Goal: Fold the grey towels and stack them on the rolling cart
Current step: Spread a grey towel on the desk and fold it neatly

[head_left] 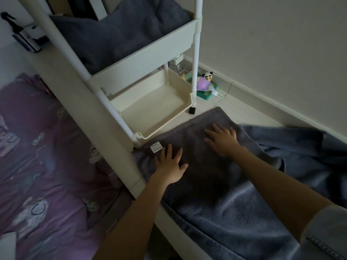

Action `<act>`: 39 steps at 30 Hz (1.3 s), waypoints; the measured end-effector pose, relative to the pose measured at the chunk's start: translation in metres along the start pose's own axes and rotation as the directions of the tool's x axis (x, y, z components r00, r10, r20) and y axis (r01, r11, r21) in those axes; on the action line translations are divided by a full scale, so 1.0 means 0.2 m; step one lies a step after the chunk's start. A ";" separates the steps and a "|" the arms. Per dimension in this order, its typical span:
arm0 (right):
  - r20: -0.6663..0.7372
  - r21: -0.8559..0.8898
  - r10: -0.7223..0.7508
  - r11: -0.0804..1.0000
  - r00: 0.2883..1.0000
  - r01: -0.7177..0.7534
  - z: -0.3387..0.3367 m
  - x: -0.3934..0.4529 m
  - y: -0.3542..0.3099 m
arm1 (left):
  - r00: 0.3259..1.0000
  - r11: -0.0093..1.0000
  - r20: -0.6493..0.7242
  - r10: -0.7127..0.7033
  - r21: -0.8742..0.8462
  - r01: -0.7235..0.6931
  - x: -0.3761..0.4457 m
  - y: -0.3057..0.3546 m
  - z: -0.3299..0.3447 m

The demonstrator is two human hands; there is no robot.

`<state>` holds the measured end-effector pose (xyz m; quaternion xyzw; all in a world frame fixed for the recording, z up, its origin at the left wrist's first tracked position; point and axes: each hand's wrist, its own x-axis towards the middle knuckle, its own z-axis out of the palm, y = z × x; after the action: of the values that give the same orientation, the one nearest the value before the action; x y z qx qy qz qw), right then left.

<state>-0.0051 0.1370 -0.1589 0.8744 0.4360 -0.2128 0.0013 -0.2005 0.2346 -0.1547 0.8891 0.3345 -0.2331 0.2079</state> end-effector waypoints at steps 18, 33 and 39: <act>-0.401 0.403 0.646 0.761 0.649 -0.508 0.37 -1.32 0.04 | 0.832 0.831 -0.045 0.553 -0.042 -0.555 -0.46 0.46 0.15; -0.033 0.462 0.908 0.385 0.418 -0.799 0.78 -2.05 -0.04 | 0.613 0.719 0.381 0.692 -0.283 -0.635 -0.88 0.73 0.68; -0.002 0.652 0.836 0.418 0.549 -0.633 0.83 -2.14 0.01 | 0.596 0.761 0.476 0.647 -0.362 -0.538 -0.97 0.84 0.77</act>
<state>-0.2907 -0.2212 -0.1511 0.9513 -0.0938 -0.1632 -0.2439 -0.2552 -0.0591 -0.1347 0.8125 -0.0407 -0.3757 0.4439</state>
